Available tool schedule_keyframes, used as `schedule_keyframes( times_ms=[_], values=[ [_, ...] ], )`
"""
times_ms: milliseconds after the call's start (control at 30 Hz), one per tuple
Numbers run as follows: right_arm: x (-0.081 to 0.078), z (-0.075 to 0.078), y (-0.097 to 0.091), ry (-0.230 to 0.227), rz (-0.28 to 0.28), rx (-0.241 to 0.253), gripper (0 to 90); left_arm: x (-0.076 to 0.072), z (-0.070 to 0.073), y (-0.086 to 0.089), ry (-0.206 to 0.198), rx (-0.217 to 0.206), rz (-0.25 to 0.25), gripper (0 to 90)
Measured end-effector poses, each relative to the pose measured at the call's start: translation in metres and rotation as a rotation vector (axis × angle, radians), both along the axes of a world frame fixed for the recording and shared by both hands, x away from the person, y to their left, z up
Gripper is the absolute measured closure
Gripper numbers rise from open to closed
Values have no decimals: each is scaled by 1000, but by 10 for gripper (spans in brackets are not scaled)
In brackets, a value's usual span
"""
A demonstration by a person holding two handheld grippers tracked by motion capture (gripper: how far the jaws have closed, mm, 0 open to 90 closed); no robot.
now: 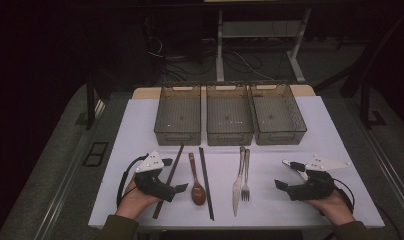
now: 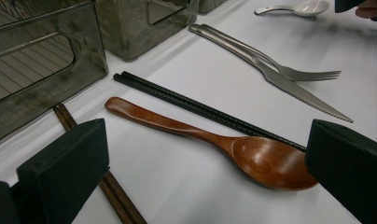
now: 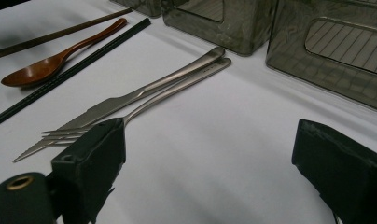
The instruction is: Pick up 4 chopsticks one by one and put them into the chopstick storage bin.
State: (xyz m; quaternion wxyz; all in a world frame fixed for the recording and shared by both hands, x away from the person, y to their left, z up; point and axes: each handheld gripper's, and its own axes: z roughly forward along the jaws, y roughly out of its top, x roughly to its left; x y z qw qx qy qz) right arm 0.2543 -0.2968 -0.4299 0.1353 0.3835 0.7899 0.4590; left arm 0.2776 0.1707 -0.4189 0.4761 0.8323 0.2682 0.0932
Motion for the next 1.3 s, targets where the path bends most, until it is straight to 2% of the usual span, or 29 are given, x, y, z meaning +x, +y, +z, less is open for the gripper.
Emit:
schedule_keyframes(
  times_ms=[167, 267, 467, 567, 900, 1300],
  values=[
    [0, 0, 0, 0, -1, 9, 95, 1, 0, 0, -3, 7, 4, 0],
    [0, 1, -1, 6, 4, 12, 95, 2, 0, -1, 5, -4, 13, 0],
    [-1, 1, 0, 5, 7, 21, 95, 2, 0, -4, 7, 15, 28, 0],
    [-1, 1, 0, 5, 4, 22, 95, 3, 1, -5, 6, 8, 30, 0],
    [-1, 1, -1, 8, 0, 32, 95, 15, 4, -13, -4, -16, 39, 0],
    [-3, 2, 1, 4, -1, 27, 95, 27, 3, -26, 2, 2, 34, 19]
  ],
)
